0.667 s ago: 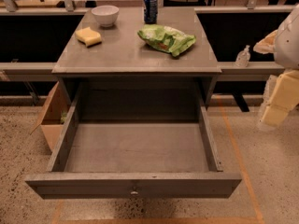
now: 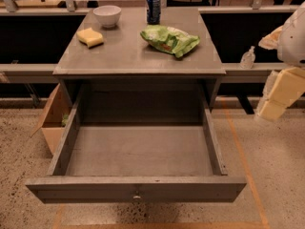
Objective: Move green rice chip bag near sponge
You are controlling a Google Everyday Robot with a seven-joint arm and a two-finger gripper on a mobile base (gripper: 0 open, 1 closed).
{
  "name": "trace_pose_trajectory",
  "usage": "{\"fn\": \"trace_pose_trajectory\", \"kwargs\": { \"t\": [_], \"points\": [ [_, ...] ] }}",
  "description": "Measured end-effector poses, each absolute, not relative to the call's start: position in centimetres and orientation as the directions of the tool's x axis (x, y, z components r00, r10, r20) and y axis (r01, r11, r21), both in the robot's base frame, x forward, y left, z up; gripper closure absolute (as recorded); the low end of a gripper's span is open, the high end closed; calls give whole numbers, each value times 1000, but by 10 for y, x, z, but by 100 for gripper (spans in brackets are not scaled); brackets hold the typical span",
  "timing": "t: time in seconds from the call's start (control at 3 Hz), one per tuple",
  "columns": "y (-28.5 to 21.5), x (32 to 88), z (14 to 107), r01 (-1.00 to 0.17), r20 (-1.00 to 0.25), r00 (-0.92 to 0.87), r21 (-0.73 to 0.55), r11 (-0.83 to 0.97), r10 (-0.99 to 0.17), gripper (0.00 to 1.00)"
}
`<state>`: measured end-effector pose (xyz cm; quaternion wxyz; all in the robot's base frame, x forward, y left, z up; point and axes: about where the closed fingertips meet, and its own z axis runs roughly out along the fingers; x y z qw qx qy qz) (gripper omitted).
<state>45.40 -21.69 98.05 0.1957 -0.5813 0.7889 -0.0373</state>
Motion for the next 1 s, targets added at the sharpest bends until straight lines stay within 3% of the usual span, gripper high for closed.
{"fn": "trace_pose_trajectory", "kwargs": {
  "t": [0.33,0.67,1.0],
  "points": [
    [-226,500,979,-859,-430,-248,-316,402,-868,0],
    [-206,591,957,-829,-720,-153,-280,485,-677,0],
    [-174,661,950,-809,-848,-88,-245,534,-523,0]
  ]
}}
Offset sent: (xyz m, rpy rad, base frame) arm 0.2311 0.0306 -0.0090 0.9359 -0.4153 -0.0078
